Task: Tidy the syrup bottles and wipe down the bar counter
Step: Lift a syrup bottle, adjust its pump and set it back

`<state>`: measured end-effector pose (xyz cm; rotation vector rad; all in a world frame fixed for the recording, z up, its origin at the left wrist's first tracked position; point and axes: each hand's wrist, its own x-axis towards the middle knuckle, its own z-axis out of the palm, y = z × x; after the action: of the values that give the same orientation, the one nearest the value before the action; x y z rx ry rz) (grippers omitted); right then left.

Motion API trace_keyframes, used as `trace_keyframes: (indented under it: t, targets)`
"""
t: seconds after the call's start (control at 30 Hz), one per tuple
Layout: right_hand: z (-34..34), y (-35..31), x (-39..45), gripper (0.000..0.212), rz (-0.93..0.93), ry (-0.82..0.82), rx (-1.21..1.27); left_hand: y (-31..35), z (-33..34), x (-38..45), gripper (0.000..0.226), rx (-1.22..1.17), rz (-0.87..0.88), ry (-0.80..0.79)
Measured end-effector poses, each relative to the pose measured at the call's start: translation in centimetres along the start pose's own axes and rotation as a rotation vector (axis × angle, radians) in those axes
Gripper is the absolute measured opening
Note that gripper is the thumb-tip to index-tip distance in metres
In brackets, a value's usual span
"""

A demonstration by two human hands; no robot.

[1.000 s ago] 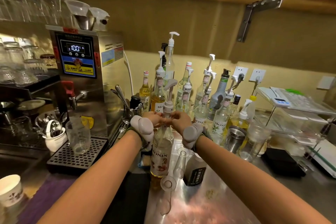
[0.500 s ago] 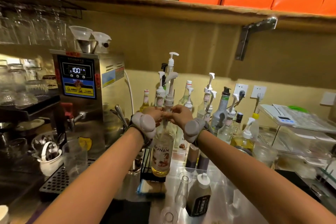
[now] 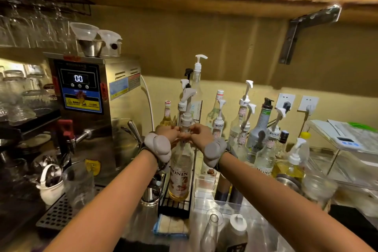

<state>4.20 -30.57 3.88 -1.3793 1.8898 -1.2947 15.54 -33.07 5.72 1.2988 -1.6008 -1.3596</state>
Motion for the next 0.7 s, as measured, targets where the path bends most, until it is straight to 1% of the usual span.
trace_keyframes:
  t: [0.07, 0.13, 0.23, 0.3, 0.47, 0.6, 0.7]
  targets:
    - [0.2, 0.7, 0.5, 0.014, 0.000, -0.024, -0.015, -0.7, 0.1, 1.1, 0.018, 0.063, 0.006, -0.014]
    - [0.5, 1.3, 0.8, 0.018, 0.013, -0.047, -0.040, -1.4, 0.2, 2.0, 0.020, 0.133, 0.006, -0.056]
    - [0.9, 2.3, 1.4, 0.019, 0.049, -0.075, -0.034, -2.3, 0.5, 2.9, 0.023, 0.164, -0.014, -0.042]
    - [1.0, 2.9, 1.8, 0.019, 0.061, -0.077, -0.028, -2.7, 0.9, 3.3, 0.024, 0.091, -0.041, -0.041]
    - [1.0, 3.8, 2.3, 0.018, 0.061, -0.086, -0.036, -3.2, 1.3, 3.9, 0.037, -0.142, -0.112, -0.095]
    - [1.3, 4.6, 2.8, 0.020, 0.090, -0.100, -0.017, -3.5, 1.4, 4.4, 0.030, -0.061, -0.141, -0.089]
    - [1.3, 4.8, 2.9, 0.020, 0.094, -0.106, 0.001, -3.7, 1.4, 4.4, 0.029, -0.120, -0.145, -0.083]
